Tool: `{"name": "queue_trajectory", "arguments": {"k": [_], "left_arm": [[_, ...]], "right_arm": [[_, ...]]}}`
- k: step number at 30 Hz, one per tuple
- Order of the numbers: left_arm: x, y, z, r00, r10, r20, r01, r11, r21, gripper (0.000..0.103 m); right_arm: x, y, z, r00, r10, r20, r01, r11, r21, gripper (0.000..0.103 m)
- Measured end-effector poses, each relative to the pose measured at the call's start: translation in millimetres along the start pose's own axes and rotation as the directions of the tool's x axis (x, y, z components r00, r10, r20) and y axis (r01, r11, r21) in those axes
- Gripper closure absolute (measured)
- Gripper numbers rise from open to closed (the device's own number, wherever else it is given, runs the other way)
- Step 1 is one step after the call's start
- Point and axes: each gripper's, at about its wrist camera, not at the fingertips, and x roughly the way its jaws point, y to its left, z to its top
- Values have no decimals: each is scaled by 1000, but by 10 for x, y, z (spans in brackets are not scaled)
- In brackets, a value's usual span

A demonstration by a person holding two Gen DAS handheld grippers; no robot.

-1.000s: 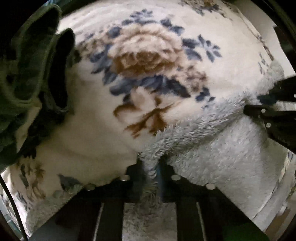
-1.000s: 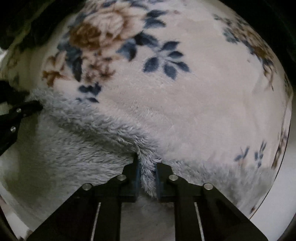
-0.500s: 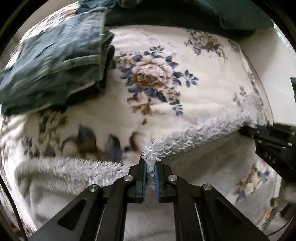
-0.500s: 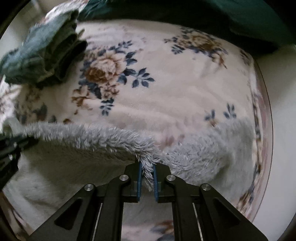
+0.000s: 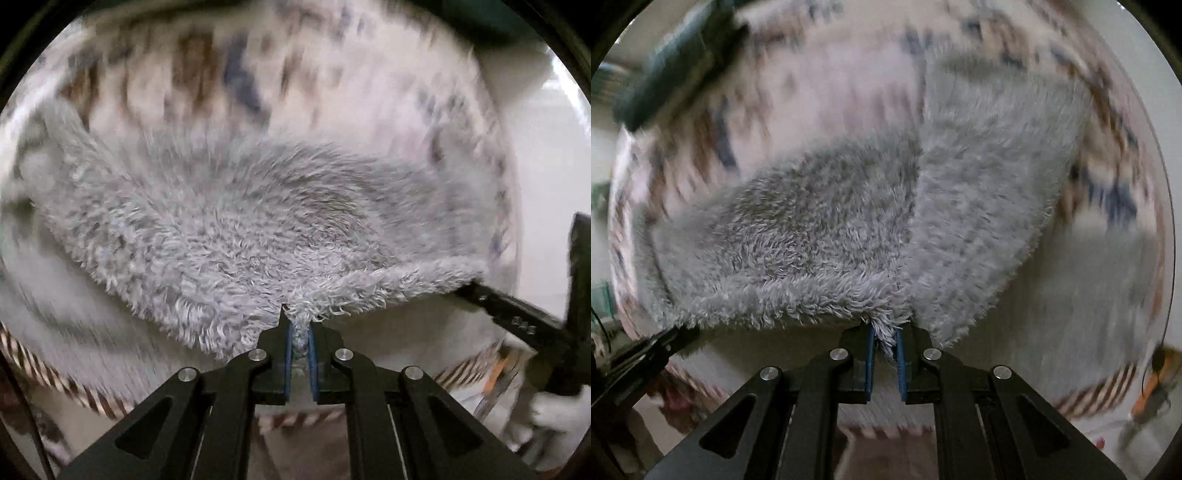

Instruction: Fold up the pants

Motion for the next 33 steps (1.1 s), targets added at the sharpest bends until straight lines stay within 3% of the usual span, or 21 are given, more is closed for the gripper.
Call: {"name": "queue_trajectory", "arguments": {"k": [2, 5, 8, 10, 12, 14, 17, 21, 25, 28, 29, 30, 31, 32, 33], "left_arm": [[329, 74, -80, 998, 7, -61, -7, 1000, -7, 98], [639, 127, -54, 995, 31, -90, -31, 1000, 4, 97], [452, 113, 30, 997, 29, -76, -29, 1000, -1, 88], [169, 53, 42, 999, 34, -24, -33, 998, 45, 77], [-84, 44, 42, 999, 33, -1, -33, 997, 71, 44], [-237, 97, 46, 999, 50, 18, -51, 997, 61, 19], [-417, 132, 119, 988, 120, 93, -126, 990, 59, 18], [-341, 221, 400, 929, 311, 199, -322, 947, 23, 18], [-113, 494, 727, 895, 406, 185, -405, 913, -45, 18], [-67, 655, 883, 887, 424, 182, -415, 906, -89, 18], [-54, 680, 939, 881, 435, 184, -424, 900, -99, 18], [-59, 690, 972, 880, 439, 183, -426, 899, -105, 18], [-107, 723, 936, 881, 437, 179, -424, 899, -109, 18], [-135, 736, 929, 886, 431, 172, -415, 902, -119, 18], [-175, 730, 903, 892, 417, 174, -400, 908, -127, 18]], "right_arm": [[288, -9, -190, 998, -46, -39, 46, 999, -16, 91], [546, -3, -286, 994, -86, -70, 85, 996, -15, 86], [491, 71, -309, 990, -96, -102, 93, 995, -39, 77], [255, 151, -339, 993, -88, -82, 84, 995, -54, 59], [-20, 202, -407, 992, -102, -73, 98, 994, -57, 22], [-303, 241, -491, 994, -91, -57, 89, 995, -47, 18], [-737, 301, -515, 991, -127, 44, 129, 991, -45, 18], [-829, 150, 111, 978, -188, 87, 184, 981, 52, 17], [-272, 82, 968, 944, -318, 86, 308, 945, 110, 18], [180, 72, 1405, 914, -405, 34, 400, 910, 108, 18], [259, 87, 1478, 906, -422, 30, 418, 903, 100, 28], [296, 88, 1509, 897, -439, 41, 434, 896, 93, 62], [307, 72, 1519, 891, -452, 48, 446, 890, 96, 82], [237, 14, 1473, 890, -452, 63, 443, 888, 122, 91], [138, -78, 1400, 904, -418, 89, 400, 901, 166, 92]]}}
